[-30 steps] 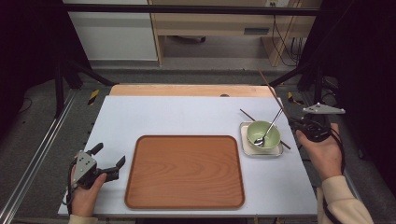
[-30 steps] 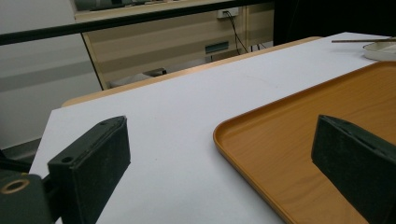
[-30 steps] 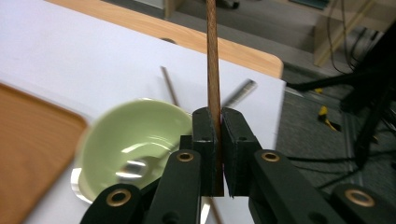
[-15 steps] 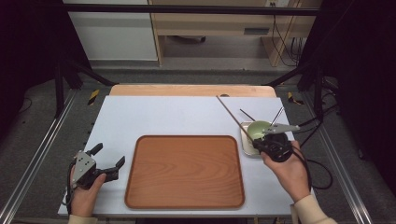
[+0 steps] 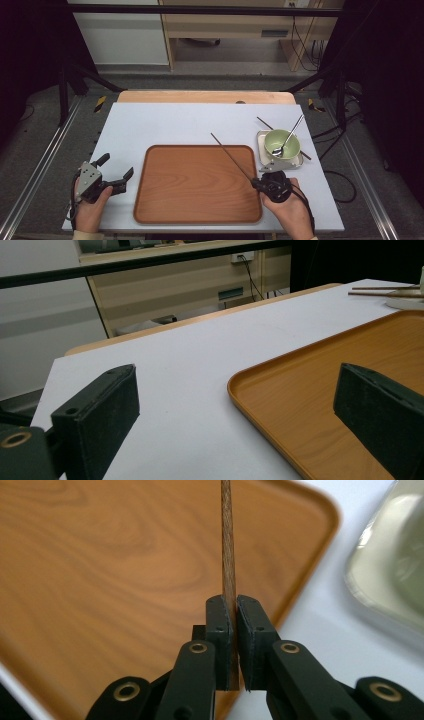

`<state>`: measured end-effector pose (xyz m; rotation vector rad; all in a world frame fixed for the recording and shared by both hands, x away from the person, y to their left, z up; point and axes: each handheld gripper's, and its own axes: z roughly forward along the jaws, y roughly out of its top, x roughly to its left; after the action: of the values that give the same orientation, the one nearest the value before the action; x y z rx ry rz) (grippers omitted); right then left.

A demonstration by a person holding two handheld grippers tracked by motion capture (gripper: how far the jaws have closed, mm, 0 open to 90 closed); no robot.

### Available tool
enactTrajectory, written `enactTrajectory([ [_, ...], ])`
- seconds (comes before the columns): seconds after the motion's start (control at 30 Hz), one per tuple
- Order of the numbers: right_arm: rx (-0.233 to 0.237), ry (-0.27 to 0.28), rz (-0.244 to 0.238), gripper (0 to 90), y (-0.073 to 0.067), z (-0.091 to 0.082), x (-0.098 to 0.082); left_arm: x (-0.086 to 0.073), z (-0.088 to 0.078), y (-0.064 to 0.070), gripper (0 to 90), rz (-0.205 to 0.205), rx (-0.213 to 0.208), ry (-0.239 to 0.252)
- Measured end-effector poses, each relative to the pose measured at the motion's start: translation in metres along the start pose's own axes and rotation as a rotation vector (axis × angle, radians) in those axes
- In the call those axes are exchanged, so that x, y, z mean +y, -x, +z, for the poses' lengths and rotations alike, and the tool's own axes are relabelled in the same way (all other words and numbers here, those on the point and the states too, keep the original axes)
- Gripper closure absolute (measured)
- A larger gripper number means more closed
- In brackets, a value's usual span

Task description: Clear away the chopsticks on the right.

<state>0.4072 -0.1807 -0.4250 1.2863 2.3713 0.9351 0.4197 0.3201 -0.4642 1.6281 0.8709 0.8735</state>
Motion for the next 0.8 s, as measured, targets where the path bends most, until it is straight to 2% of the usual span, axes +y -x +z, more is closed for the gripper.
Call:
enactTrajectory([
  [0.07,0.003,-0.008,-0.014,84.6,-0.005,0.001,-0.005,0.0,0.0,0.001,4.1,0.002,-0.003,-0.002],
  [0.17,0.015,-0.014,-0.012,84.6,-0.012,0.003,-0.013,0.0,0.001,0.001,4.1,0.002,-0.005,-0.002],
  [0.27,0.006,-0.035,0.015,84.6,-0.014,0.006,-0.018,0.0,0.0,0.001,4.2,0.001,-0.004,-0.001],
  [0.3,0.006,-0.039,0.006,84.6,-0.013,0.007,-0.02,0.0,0.0,0.001,4.2,0.001,-0.003,0.0],
  [0.37,0.007,-0.047,0.027,84.6,-0.015,0.008,-0.021,0.001,0.0,0.001,4.2,-0.001,-0.002,0.002],
  [0.4,0.004,-0.051,0.016,84.6,-0.015,0.009,-0.021,0.001,0.0,0.001,4.2,0.0,-0.003,0.003],
  [0.53,0.009,-0.093,0.023,84.6,-0.018,0.013,-0.023,0.003,0.0,0.003,4.2,0.005,-0.009,0.005],
  [0.67,0.006,-0.098,0.027,84.5,-0.015,0.014,-0.024,0.003,0.0,0.003,4.2,0.004,-0.009,0.005],
  [0.7,0.008,-0.101,0.045,84.5,-0.017,0.015,-0.024,0.003,0.0,0.003,4.2,0.005,-0.009,0.005],
  [0.73,0.006,-0.104,0.025,84.4,-0.016,0.015,-0.025,0.003,0.0,0.003,4.2,0.004,-0.009,0.005],
  [0.8,0.007,-0.107,0.029,84.3,-0.017,0.016,-0.025,0.003,0.0,0.003,4.2,0.003,-0.009,0.006],
])
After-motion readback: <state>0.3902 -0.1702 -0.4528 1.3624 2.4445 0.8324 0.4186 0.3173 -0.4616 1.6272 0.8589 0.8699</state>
